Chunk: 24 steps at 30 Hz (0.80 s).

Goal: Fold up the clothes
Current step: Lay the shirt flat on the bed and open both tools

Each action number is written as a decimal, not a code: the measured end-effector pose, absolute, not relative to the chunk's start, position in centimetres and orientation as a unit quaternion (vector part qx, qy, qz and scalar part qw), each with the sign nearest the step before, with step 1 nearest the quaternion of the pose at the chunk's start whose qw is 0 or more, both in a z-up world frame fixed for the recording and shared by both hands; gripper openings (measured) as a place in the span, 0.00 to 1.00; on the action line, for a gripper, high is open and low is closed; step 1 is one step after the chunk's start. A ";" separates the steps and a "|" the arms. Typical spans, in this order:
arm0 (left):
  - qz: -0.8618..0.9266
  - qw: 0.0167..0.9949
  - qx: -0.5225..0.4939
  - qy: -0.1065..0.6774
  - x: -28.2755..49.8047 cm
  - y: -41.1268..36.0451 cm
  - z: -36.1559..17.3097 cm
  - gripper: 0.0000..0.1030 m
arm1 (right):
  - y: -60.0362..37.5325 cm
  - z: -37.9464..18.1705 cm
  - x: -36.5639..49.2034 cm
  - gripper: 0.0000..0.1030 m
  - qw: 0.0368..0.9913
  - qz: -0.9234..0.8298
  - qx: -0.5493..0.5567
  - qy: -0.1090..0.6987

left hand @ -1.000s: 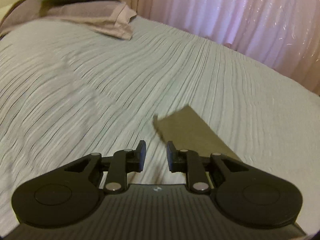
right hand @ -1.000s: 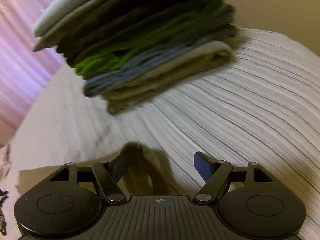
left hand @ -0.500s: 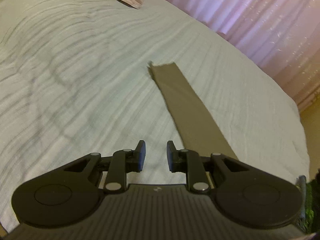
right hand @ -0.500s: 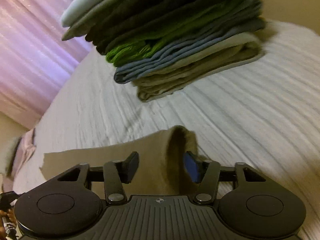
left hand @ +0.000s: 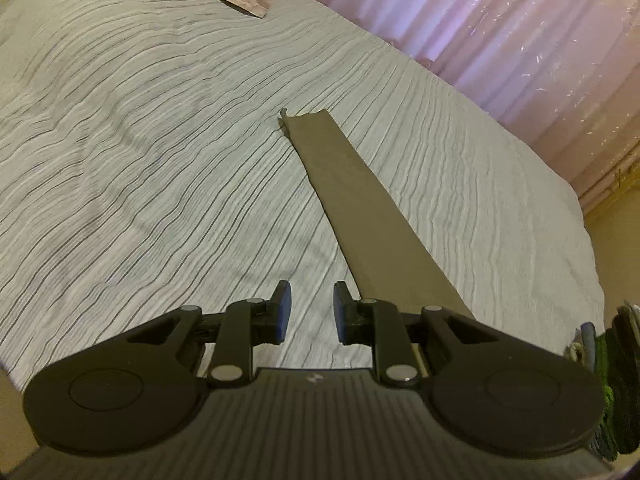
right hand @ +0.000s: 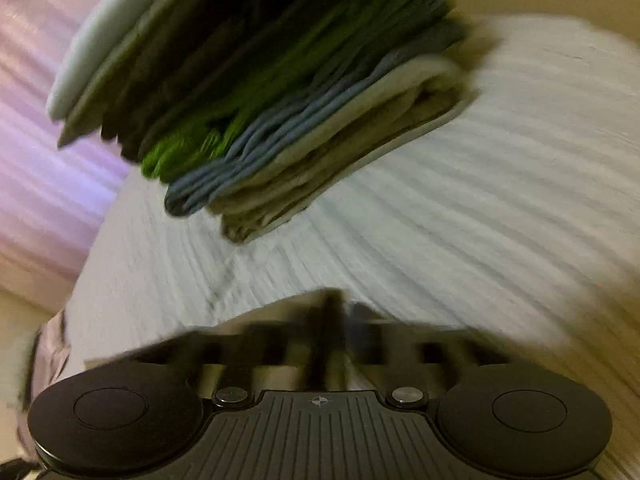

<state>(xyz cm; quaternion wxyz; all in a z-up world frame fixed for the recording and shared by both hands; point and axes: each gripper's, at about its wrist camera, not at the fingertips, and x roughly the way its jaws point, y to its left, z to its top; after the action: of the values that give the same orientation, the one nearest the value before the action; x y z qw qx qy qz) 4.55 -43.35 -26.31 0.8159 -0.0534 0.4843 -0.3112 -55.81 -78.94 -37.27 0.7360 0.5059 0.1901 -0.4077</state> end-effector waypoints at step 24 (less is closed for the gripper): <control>-0.328 0.778 0.012 0.535 -1.3 -33.8 -22.8 0.17 | -59.1 -36.7 -62.7 0.17 0.618 -0.493 0.561 0.244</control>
<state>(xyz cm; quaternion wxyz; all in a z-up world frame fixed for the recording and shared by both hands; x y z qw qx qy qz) -1.32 -33.75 -22.82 0.7783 0.0116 0.5352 -0.3281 -62.74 -59.14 -36.70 0.6181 0.5614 0.2437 -0.4934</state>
